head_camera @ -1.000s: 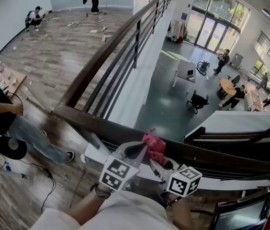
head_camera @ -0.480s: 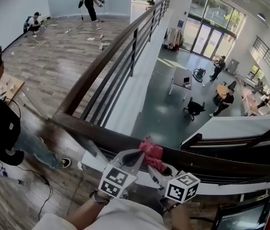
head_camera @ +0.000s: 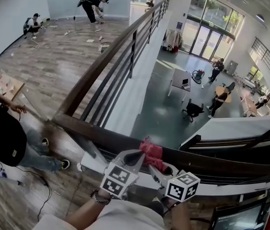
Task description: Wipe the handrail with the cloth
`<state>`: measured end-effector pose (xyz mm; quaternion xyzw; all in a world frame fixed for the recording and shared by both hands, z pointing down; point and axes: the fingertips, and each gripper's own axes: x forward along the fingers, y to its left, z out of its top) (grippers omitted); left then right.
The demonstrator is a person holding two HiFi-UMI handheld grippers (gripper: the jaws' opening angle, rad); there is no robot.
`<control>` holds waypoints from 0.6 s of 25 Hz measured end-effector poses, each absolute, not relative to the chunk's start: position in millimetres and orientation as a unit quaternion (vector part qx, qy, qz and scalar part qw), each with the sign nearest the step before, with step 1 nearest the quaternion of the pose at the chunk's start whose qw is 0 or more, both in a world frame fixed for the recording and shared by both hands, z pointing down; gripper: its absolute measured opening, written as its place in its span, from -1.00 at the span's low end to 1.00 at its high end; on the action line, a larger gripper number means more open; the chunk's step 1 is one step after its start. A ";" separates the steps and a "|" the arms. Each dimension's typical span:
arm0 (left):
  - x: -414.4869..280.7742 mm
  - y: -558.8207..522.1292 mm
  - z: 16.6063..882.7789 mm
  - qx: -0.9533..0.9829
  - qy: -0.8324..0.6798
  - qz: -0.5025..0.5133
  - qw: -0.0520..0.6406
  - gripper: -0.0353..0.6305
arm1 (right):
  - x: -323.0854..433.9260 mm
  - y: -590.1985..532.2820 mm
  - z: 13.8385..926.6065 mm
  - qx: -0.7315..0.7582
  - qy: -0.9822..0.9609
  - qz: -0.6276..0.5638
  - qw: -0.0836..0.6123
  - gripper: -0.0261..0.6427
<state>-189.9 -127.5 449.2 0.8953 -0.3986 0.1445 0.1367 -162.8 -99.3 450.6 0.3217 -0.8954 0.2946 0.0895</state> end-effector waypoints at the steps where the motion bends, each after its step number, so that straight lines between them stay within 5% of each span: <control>1: -189.3 -127.1 449.6 0.894 -0.400 0.147 0.137 -0.88 | -162.2 -98.9 451.2 0.321 -0.896 0.294 0.091 -0.74; 15: -183.6 -121.0 453.7 0.885 -0.414 0.158 0.144 -0.88 | -155.5 -95.9 454.0 0.310 -0.897 0.301 0.097 -0.74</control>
